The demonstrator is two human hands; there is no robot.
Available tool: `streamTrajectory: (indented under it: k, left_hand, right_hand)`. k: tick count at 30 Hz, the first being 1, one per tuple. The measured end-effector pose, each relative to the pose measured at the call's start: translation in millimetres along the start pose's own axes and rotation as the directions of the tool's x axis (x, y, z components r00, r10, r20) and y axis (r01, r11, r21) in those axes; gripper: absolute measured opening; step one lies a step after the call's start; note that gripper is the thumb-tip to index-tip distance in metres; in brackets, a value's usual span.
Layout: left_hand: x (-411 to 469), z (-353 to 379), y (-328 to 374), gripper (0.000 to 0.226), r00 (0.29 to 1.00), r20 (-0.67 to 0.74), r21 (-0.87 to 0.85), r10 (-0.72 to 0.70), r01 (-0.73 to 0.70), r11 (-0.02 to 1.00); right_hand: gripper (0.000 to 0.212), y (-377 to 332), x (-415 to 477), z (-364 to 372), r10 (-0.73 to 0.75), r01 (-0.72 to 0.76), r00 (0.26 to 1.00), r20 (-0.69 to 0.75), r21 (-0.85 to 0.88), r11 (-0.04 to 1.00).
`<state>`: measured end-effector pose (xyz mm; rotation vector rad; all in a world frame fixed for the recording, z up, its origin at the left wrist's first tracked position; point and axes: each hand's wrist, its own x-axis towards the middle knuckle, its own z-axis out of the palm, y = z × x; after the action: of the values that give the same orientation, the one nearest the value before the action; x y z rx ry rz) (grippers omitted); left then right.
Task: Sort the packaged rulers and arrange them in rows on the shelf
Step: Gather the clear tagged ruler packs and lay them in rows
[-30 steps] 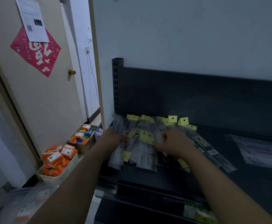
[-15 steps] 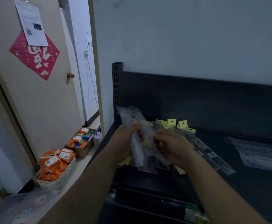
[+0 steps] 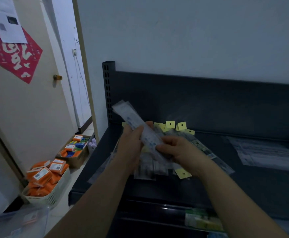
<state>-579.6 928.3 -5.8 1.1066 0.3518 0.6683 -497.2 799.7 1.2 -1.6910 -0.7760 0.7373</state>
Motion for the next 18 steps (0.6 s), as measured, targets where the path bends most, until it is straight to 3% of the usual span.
streamTrajectory:
  k: [6, 12, 18]
  left_hand:
    - [4.7, 6.9, -6.6, 0.024, 0.99, -0.026, 0.182, 0.14, -0.133, 0.974]
    - [-10.8, 61.7, -30.0, 0.033, 0.992, 0.081, 0.346, 0.1, -0.122, 0.93]
    - [-19.9, 132.2, -69.7, 0.018, 0.97, 0.239, 0.514, 0.038, -0.16, 0.843]
  right_hand:
    - [0.032, 8.2, -38.9, -64.6, -0.074, 0.045, 0.991, -0.114, -0.238, 0.97]
    - [0.03, 29.5, -85.4, -133.9, -0.052, 0.003, 0.977, -0.208, -0.227, 0.974]
    - [0.024, 63.4, -126.1, -224.8, -0.018, -0.074, 0.901, -0.433, -0.195, 0.978]
